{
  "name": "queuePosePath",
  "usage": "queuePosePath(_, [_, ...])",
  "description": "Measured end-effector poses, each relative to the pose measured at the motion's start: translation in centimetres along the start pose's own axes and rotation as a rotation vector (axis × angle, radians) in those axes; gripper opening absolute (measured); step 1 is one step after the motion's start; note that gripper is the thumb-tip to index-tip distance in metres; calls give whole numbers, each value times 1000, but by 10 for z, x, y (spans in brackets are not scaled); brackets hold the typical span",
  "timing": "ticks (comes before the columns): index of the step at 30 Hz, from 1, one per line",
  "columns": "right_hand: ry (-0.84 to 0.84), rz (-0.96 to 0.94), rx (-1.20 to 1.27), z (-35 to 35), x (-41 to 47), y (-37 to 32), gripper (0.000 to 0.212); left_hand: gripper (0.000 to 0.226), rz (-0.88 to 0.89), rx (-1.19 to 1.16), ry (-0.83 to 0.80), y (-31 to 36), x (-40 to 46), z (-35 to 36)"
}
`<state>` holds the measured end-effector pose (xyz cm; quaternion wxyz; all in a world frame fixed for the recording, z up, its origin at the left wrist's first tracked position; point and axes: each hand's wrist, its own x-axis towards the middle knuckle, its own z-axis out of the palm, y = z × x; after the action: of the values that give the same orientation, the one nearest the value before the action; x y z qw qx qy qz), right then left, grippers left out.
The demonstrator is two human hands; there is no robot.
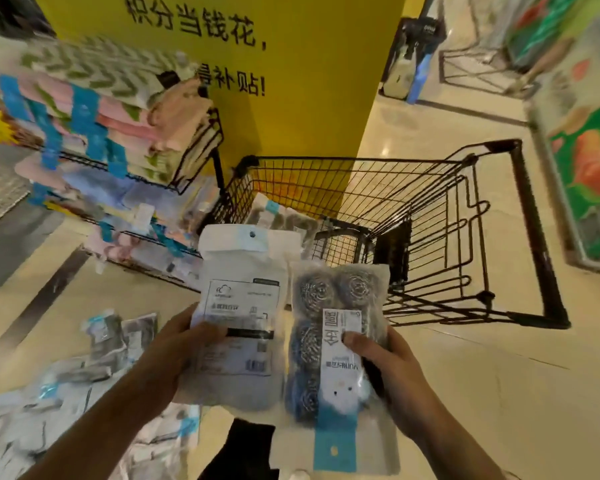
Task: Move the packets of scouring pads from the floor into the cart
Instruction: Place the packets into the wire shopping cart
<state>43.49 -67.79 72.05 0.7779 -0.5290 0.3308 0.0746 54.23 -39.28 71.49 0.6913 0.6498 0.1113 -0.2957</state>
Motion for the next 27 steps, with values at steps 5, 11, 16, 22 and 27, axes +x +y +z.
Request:
queuePosePath(5, [143,-37,36,3,47,-29,38,79,-32,26,-72,37,86,14])
queuePosePath(11, [265,-15,40,-21,96,-62,40,66,-118,55,-159,72,172,52])
queuePosePath(16, [308,-4,32,-50,153,-88,32,60,-206,111,-160,89,229,90])
queuePosePath(22, [280,41,71,-76,221,-114,31,66,-248,217,-164,108,282,127])
queuePosePath(27, [299,107,51,-92,292,-123,32,44,-323,193,-119,94,348,137])
